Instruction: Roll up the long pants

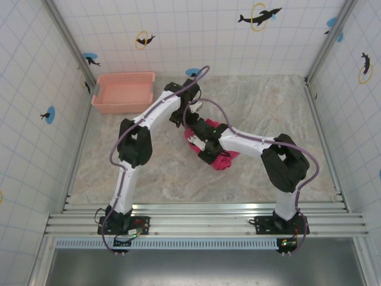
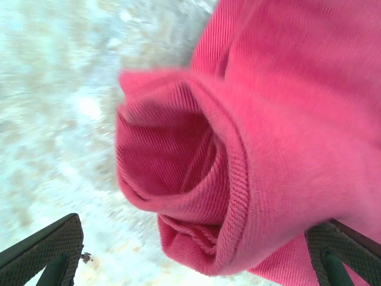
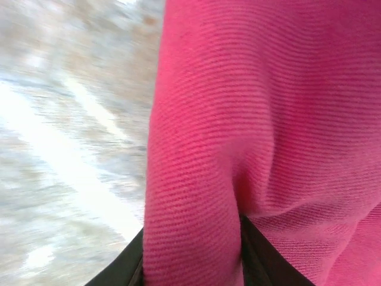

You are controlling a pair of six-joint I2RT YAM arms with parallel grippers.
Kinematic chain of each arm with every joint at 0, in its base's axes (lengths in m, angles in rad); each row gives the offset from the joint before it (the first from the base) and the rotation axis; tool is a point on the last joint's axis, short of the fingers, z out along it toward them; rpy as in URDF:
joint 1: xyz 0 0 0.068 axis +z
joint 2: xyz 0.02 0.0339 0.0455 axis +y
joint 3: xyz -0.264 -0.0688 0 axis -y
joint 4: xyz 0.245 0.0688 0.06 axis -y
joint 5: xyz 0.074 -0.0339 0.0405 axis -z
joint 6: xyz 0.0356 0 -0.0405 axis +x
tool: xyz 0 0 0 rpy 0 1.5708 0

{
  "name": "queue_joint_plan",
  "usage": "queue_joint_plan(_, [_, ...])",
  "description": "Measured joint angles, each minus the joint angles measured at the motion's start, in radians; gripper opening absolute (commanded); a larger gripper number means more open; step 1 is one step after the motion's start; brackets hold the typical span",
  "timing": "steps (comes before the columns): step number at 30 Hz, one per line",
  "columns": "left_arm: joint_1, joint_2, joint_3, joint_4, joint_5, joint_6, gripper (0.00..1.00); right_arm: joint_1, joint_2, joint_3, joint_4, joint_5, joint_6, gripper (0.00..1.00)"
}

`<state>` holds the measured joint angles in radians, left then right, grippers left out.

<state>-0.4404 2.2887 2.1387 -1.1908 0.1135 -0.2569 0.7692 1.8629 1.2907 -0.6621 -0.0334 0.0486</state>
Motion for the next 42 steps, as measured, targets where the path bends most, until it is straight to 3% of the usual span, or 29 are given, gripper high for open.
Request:
queue_joint_plan(7, [0.046, -0.084, 0.064, -0.152, -0.081, 0.021, 0.97, -0.217, -0.021, -0.040, 0.118, -0.527, 0.171, 0.22])
queue_joint_plan(14, [0.045, -0.085, 0.062, -0.192, -0.088, 0.021, 0.97, -0.380, -0.032, -0.206, 0.379, -0.840, 0.385, 0.21])
queue_joint_plan(19, [0.041, -0.079, 0.062, -0.191, -0.058, 0.012, 0.97, -0.501, -0.069, -0.329, 0.551, -0.916, 0.508, 0.21])
queue_joint_plan(25, [0.039, -0.049, 0.064, -0.161, 0.029, -0.036, 0.98, -0.623, -0.042, -0.380, 0.630, -0.978, 0.554, 0.18])
queue_joint_plan(30, [0.035, -0.017, 0.073, -0.093, 0.132, -0.108, 0.97, -0.650, 0.039, -0.377, 0.665, -1.059, 0.554, 0.18])
queue_joint_plan(36, [0.032, -0.006, -0.060, 0.172, 0.328, -0.274, 0.97, -0.663, 0.076, -0.369, 0.676, -1.105, 0.573, 0.18])
queue_joint_plan(42, [0.013, 0.109, -0.073, 0.348, 0.452, -0.400, 0.98, -0.671, 0.107, -0.359, 0.678, -1.143, 0.570, 0.18])
